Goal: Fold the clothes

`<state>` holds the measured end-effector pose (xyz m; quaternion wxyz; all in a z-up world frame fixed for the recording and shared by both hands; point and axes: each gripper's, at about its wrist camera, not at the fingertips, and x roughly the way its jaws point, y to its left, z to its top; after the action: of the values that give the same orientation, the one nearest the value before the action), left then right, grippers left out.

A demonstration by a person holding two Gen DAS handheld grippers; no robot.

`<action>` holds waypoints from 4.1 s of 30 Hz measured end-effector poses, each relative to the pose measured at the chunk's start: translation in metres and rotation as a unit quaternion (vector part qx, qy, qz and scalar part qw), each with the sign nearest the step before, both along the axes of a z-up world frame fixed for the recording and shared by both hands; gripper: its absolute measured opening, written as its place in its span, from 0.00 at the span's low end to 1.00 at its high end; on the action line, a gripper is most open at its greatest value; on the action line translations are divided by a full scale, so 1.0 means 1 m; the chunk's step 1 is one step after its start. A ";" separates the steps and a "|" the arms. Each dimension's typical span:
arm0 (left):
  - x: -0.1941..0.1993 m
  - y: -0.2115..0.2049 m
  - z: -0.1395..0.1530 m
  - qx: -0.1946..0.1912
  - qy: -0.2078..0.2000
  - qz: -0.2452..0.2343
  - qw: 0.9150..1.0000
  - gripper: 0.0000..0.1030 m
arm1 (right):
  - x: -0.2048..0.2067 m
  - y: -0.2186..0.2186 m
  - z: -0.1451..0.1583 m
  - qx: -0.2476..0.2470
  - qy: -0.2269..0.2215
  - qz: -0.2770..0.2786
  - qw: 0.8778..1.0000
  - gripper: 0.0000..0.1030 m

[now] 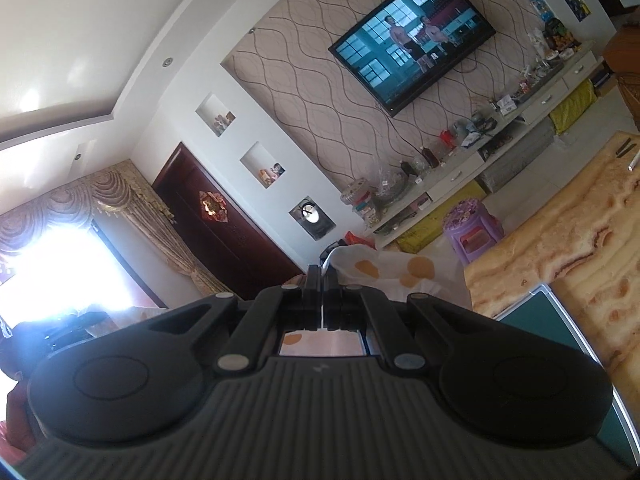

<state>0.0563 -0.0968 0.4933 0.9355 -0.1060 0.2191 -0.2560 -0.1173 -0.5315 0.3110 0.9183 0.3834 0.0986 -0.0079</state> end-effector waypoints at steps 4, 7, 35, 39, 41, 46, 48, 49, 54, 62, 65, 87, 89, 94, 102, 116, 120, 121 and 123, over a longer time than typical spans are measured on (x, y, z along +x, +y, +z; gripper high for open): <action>0.079 -0.043 -0.017 0.012 0.024 0.020 0.999 0.10 | 0.071 -0.034 -0.007 0.018 0.030 -0.023 0.999 0.02; 0.133 -0.071 -0.018 -0.007 0.021 0.037 0.999 0.10 | 0.127 -0.064 0.002 0.018 0.027 -0.046 0.998 0.02; -0.078 0.000 -0.467 0.098 0.172 -0.120 0.973 0.10 | -0.010 -0.009 -0.342 0.008 0.258 -0.054 0.965 0.02; -0.101 0.012 -0.510 0.134 0.180 -0.131 0.966 0.10 | -0.040 0.014 -0.379 0.004 0.293 -0.053 0.955 0.04; -0.110 0.014 -0.515 0.147 0.179 -0.145 0.962 0.10 | -0.053 0.023 -0.379 -0.009 0.305 -0.053 0.951 0.09; -0.133 0.017 -0.519 0.160 0.181 -0.162 0.957 0.10 | -0.076 0.024 -0.368 -0.006 0.312 -0.055 0.948 0.45; -0.134 0.018 -0.517 0.152 0.190 -0.159 0.957 0.10 | -0.085 0.014 -0.364 0.010 0.301 -0.069 0.951 0.50; -0.135 0.020 -0.516 0.149 0.194 -0.157 0.957 0.10 | -0.088 0.007 -0.364 0.028 0.293 -0.078 0.952 0.55; -0.138 0.031 -0.515 0.128 0.207 -0.140 0.960 0.10 | -0.087 -0.025 -0.388 0.162 0.279 -0.077 0.943 0.60; -0.137 0.038 -0.517 0.120 0.216 -0.128 0.961 0.10 | -0.100 -0.040 -0.418 0.272 0.218 -0.110 0.931 0.47; -0.140 0.036 -0.515 0.120 0.214 -0.133 0.960 0.10 | -0.098 -0.044 -0.420 0.241 0.243 -0.125 0.931 0.07; -0.153 0.048 -0.502 0.113 0.212 -0.187 0.952 0.29 | -0.016 -0.003 -0.320 -0.122 0.295 -0.059 0.946 0.42; -0.149 0.050 -0.500 0.110 0.210 -0.177 0.955 0.32 | 0.019 0.007 -0.322 -0.139 0.297 -0.023 0.944 0.42; -0.123 0.043 -0.499 0.107 0.210 -0.143 0.961 0.39 | 0.102 0.028 -0.335 -0.165 0.316 0.039 0.934 0.43; -0.073 0.033 -0.473 0.082 0.170 -0.208 0.960 0.43 | 0.226 0.016 -0.337 -0.149 0.327 0.066 0.931 0.43; 0.024 -0.083 -0.510 0.216 0.148 -0.160 0.952 0.51 | 0.398 0.048 -0.356 -0.179 0.320 0.115 0.923 0.42; 0.036 -0.097 -0.537 0.225 0.158 -0.148 0.950 0.51 | 0.445 0.077 -0.368 -0.175 0.316 0.145 0.921 0.42; 0.037 -0.098 -0.541 0.230 0.159 -0.144 0.949 0.51 | 0.455 0.085 -0.371 -0.170 0.314 0.158 0.921 0.42; 0.040 -0.095 -0.548 0.238 0.162 -0.135 0.948 0.51 | 0.473 0.099 -0.377 -0.146 0.315 0.181 0.920 0.42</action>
<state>0.0964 -0.1923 -0.0547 0.8420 0.1107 0.4345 -0.2998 0.3553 -0.4324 -0.0663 0.8712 0.1986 0.4483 0.0241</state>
